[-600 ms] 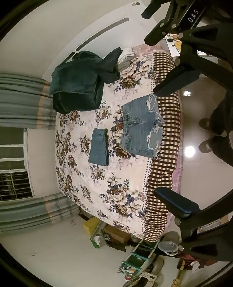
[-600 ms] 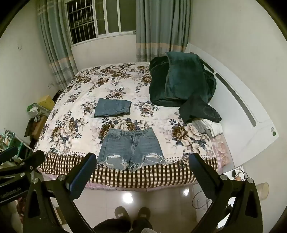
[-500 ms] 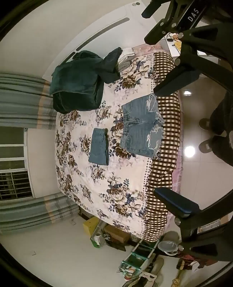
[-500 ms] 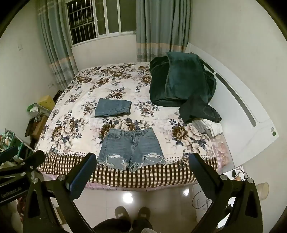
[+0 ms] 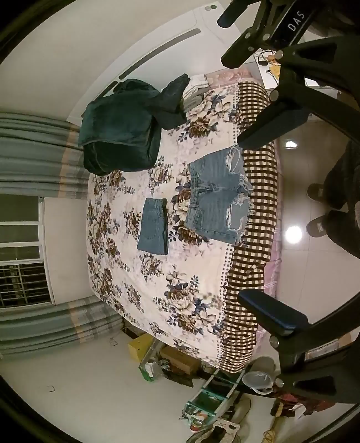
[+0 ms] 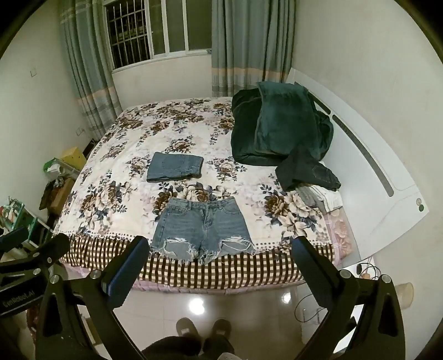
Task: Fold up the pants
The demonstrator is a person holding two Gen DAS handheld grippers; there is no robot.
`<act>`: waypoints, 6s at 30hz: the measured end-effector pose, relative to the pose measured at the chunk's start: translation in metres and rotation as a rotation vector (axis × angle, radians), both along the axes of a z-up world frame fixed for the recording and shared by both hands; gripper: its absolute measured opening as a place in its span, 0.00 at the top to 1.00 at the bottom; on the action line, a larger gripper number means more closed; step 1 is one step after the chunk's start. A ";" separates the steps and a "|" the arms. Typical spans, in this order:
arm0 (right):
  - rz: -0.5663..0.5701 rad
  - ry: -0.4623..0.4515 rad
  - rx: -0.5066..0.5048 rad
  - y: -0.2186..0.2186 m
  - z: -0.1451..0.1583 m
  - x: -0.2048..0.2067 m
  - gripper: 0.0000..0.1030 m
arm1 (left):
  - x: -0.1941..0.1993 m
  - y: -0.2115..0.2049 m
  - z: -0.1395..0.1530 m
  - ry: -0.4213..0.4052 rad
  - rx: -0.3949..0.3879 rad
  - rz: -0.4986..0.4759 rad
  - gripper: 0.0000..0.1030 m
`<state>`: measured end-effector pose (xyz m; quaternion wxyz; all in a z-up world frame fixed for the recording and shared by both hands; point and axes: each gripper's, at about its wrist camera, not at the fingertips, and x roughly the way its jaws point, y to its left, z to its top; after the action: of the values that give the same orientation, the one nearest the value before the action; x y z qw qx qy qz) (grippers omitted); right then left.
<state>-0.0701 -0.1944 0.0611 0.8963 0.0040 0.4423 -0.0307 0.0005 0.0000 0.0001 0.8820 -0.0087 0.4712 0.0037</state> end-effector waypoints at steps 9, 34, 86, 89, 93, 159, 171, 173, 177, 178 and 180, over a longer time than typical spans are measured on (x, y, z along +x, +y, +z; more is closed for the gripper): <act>0.001 0.000 0.003 -0.002 0.003 -0.001 0.00 | -0.005 -0.006 0.005 -0.011 0.006 0.004 0.00; 0.002 -0.004 0.004 -0.004 0.006 -0.002 0.00 | -0.012 -0.011 0.014 -0.020 0.004 0.004 0.00; -0.051 0.031 0.078 -0.005 -0.062 0.085 0.00 | 0.071 0.009 -0.037 -0.075 0.067 0.061 0.00; -0.060 0.055 0.049 -0.018 -0.095 0.122 0.00 | 0.097 0.004 -0.068 -0.063 0.117 0.085 0.00; -0.035 0.143 0.091 -0.050 -0.148 0.184 0.00 | 0.135 -0.016 -0.119 0.001 0.159 0.128 0.00; 0.536 0.657 0.205 0.204 -0.619 0.554 0.94 | 0.235 0.079 -0.502 0.257 -0.168 0.670 0.94; 0.650 0.723 0.323 0.228 -0.632 0.549 0.30 | 0.213 0.120 -0.524 0.200 -0.336 0.895 0.51; 0.682 0.695 0.338 0.212 -0.617 0.545 0.03 | 0.204 0.117 -0.509 0.159 -0.354 0.943 0.24; 0.732 0.668 0.319 0.164 -0.593 0.531 0.00 | 0.184 0.084 -0.479 0.100 -0.396 1.020 0.20; 0.731 0.678 0.320 0.148 -0.592 0.529 0.00 | 0.181 0.075 -0.477 0.098 -0.427 1.030 0.20; 0.730 0.700 0.313 0.115 -0.595 0.525 0.00 | 0.176 0.047 -0.478 0.120 -0.531 1.085 0.20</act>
<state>0.4549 -0.0789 -0.5342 0.6361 -0.0269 0.6869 0.3504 0.1768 0.0467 -0.4778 0.6938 -0.4674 0.4331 0.3355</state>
